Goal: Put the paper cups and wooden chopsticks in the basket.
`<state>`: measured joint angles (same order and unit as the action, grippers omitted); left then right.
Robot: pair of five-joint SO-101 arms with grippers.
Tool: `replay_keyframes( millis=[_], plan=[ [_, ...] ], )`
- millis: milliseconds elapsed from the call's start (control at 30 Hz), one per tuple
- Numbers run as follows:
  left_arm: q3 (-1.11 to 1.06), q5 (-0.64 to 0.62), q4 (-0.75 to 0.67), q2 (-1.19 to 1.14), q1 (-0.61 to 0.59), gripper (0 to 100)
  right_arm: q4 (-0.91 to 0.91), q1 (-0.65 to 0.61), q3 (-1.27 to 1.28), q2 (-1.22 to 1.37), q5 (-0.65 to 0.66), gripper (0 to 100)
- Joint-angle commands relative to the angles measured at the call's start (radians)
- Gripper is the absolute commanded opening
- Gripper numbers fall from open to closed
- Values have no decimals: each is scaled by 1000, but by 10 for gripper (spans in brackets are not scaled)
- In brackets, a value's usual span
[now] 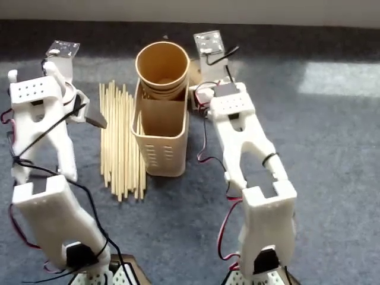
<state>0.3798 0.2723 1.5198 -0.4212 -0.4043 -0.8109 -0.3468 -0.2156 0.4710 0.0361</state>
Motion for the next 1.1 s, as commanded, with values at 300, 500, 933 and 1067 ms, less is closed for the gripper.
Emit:
replay_keyframes(
  millis=[300, 500, 933, 1067],
  plan=[
    [12, 2, -6, 12, -24, 352, -317, -47, -134, -130, 41, 393],
    [16, 0, 9, 30, 4, 351, -616, -137, -234, -461, 44, 393],
    [131, -2, 233, 143, 31, 351, -757, 246, 153, -886, 44, 393],
    [12, -5, 233, 166, 101, 351, -742, 312, 489, -946, 41, 393]
  ],
)
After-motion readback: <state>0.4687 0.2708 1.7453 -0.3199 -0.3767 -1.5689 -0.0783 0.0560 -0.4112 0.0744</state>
